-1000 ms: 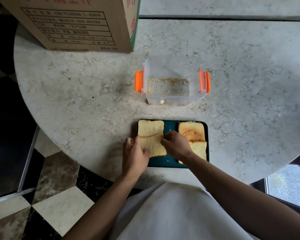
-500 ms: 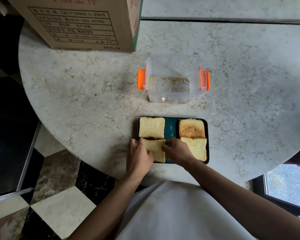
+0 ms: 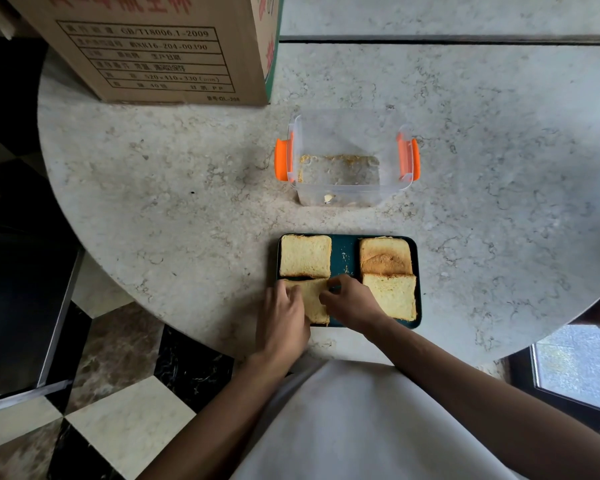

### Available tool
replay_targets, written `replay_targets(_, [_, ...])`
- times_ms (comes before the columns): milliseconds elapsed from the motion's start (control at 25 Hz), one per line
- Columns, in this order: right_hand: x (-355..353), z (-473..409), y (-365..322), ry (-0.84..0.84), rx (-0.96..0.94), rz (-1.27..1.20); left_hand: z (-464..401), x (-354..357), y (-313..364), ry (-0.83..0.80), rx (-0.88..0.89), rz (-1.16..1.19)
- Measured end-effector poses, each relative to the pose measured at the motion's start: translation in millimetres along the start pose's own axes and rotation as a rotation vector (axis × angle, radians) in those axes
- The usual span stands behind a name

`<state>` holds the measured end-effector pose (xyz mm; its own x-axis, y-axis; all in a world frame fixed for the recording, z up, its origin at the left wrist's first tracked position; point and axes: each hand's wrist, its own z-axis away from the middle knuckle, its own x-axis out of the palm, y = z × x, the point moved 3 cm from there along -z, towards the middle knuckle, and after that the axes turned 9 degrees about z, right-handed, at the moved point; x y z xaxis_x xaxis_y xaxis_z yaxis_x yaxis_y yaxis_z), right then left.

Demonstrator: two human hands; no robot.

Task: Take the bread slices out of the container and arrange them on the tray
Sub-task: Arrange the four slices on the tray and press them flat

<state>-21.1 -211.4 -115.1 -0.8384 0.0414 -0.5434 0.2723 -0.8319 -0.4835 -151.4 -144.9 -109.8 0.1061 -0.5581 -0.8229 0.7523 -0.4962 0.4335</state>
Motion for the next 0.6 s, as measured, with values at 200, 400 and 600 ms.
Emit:
replay_targets(200, [1.8, -1.2, 3.1, -0.028, 0.021, -0.069, 1.4, -0.7, -1.5, -0.007, 0.003, -0.086])
replay_targets(400, [1.7, -1.8, 3.0, -0.042, 0.031, -0.062, 0.6, -1.0, -1.9, 0.002, -0.010, -0.164])
replay_targets(600, [-28.9, -0.5, 8.2, 0.185, -0.044, 0.011, -19.0, -5.4, 20.9, 0.008, 0.082, 0.038])
